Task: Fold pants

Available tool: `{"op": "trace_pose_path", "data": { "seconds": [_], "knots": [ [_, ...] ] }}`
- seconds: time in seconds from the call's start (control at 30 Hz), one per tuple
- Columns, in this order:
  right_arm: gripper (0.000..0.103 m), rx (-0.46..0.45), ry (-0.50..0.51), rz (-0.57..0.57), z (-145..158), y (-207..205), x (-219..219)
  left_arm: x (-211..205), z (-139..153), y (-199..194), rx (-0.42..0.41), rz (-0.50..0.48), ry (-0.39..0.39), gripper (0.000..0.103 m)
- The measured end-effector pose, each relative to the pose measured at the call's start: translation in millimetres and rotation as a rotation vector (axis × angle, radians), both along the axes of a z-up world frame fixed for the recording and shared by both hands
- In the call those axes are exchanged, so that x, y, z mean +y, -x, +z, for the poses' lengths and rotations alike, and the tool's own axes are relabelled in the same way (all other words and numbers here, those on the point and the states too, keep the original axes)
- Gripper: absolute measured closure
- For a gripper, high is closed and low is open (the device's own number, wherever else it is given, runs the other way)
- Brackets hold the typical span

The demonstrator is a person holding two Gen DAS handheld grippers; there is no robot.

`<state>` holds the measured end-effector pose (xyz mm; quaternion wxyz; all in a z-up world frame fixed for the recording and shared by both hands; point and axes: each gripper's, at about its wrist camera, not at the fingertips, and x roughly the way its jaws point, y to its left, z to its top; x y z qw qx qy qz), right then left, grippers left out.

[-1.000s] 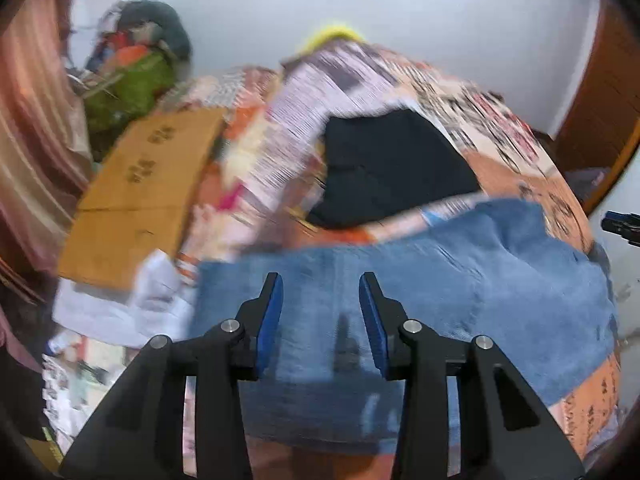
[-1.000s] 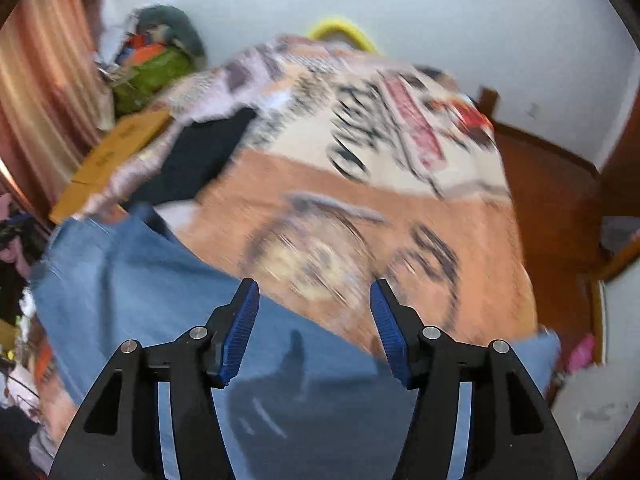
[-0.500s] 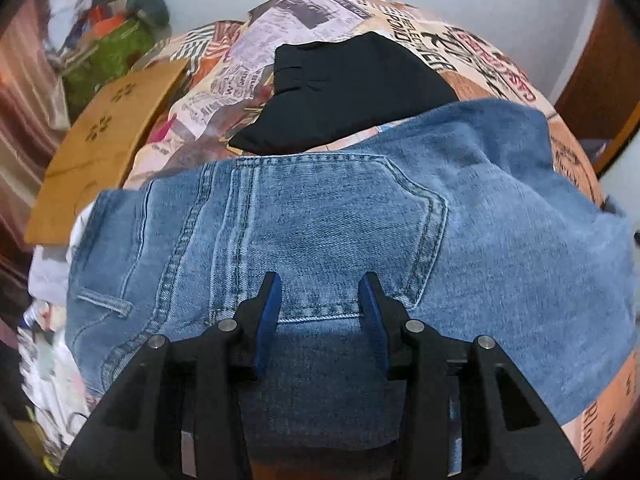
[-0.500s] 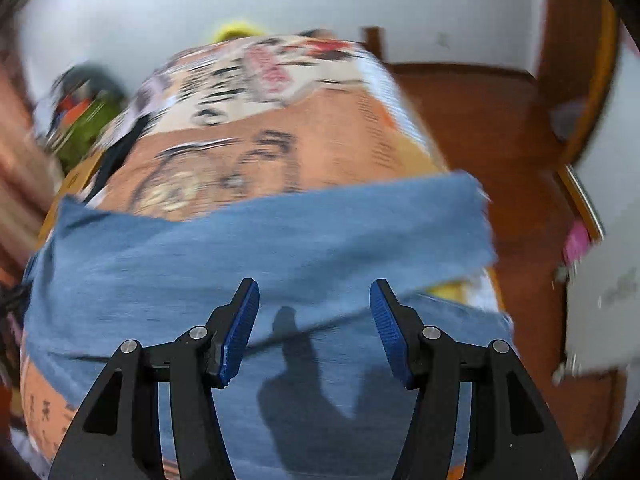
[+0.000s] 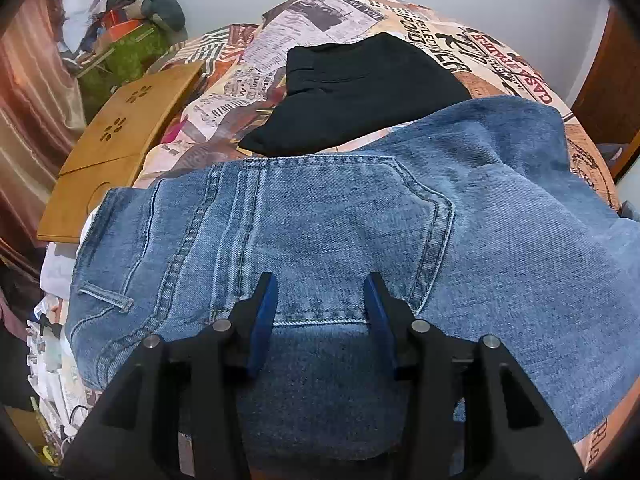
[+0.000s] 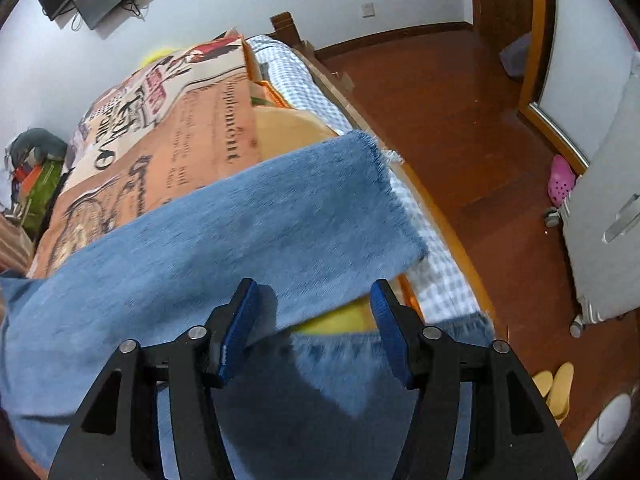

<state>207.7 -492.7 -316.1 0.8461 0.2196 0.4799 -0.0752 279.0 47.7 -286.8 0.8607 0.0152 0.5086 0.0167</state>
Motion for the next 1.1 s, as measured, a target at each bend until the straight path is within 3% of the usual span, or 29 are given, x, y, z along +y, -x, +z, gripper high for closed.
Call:
{"op": "trace_pose_path", "data": {
  "seconds": [0.2, 0.37, 0.47, 0.5, 0.53, 0.8, 0.97, 1.1],
  "knots": [
    [0.037, -0.001, -0.161, -0.061, -12, 9, -19, 0, -1, -1, -0.002, 0.002, -0.001, 0.056],
    [0.041, -0.02, -0.175, -0.061, -11, 10, -19, 0, -1, -1, -0.004, 0.004, -0.006, 0.056],
    [0.061, -0.037, -0.125, -0.053, -5, 0, -15, 0, -1, -1, -0.005, 0.006, -0.002, 0.056],
    [0.079, -0.044, -0.112, -0.056, -3, -3, -14, 0, -1, -1, -0.004, 0.006, -0.002, 0.056],
    [0.09, -0.046, -0.104, -0.062, -1, -5, -14, 0, -1, -1, -0.004, 0.006, -0.002, 0.056],
    [0.094, -0.157, -0.033, -0.079, 50, 22, -20, 2, 13, -3, 0.02, -0.004, 0.009, 0.057],
    [0.094, -0.215, 0.042, -0.079, 89, 55, -22, -5, 45, 14, -0.038, -0.033, 0.077, 0.057],
    [0.094, -0.196, 0.097, -0.086, 90, 89, -14, -24, 59, 31, -0.067, -0.1, 0.085, 0.057]
  ]
}}
